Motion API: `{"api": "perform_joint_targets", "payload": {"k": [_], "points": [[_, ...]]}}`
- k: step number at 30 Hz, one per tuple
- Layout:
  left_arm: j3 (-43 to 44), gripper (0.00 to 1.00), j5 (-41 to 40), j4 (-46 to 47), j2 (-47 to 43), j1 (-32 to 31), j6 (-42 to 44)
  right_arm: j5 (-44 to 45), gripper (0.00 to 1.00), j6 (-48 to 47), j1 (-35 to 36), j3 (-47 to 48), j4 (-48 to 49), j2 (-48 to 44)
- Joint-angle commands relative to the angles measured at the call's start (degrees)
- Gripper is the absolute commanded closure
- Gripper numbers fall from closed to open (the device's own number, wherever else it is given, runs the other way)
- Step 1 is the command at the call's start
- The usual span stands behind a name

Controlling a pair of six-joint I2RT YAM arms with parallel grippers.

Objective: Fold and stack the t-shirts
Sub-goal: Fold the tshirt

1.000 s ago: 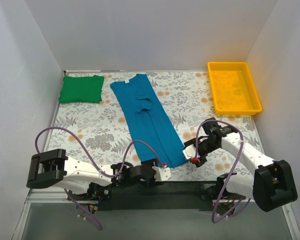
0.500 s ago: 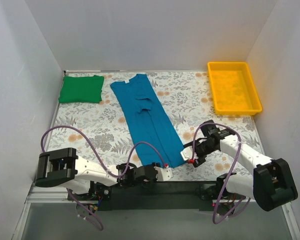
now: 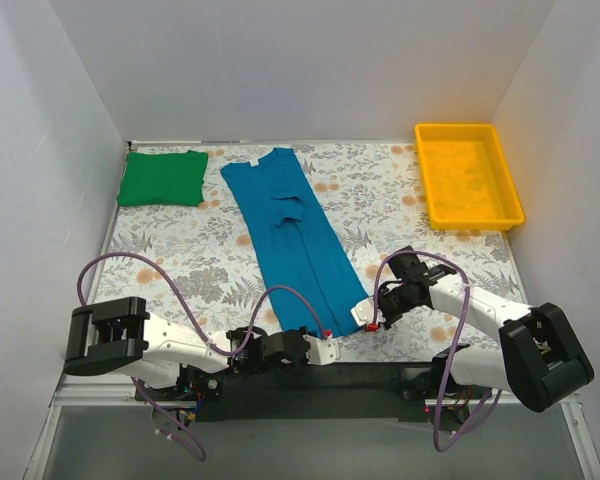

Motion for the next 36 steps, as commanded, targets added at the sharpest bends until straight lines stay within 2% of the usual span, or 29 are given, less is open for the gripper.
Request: {"api": "perform_joint_targets", "payload": {"k": [1,3,9,14,19,23,27,33,36], "points": [[-2.3,1.00,2.3,0.1,-3.7,0.4,1.0,4.5,0.84,0.8,0.4,-2.2,1.9,1.8],[-3.9,1.00,2.9,1.2,-5.1,0.4,1.6,4.3,0.98,0.5,0.4,-2.6,1.8,1.0],[-6.1,1.00,6.7,3.6,-9.9,3.0,2.1,-0.9,0.99,2.4,0.4,2.6,-2.5,-0.2],[-5.4,1.00,13.7,4.7,-13.5,10.5,2.0,-3.6,0.99,8.8,1.2,13.8,-5.4,4.1],[-3.8,1.00,18.6,4.3,-16.0,19.8,4.6,-3.0,0.99,16.8,2.2,24.4,-5.8,13.3],[-3.4,1.00,23.1,4.9,-16.8,27.6,6.7,0.3,0.99,22.3,2.3,36.2,-6.0,24.1],[-2.9,1.00,26.2,8.0,-15.0,38.6,8.3,3.0,0.99,28.0,2.3,50.9,-6.2,33.7],[1.7,1.00,30.7,14.3,-5.9,51.8,8.9,5.5,0.99,36.9,2.3,67.7,-6.1,48.4],[5.5,1.00,32.1,15.1,0.4,54.5,9.5,6.6,0.99,39.4,2.3,74.2,-6.1,52.8]]}}
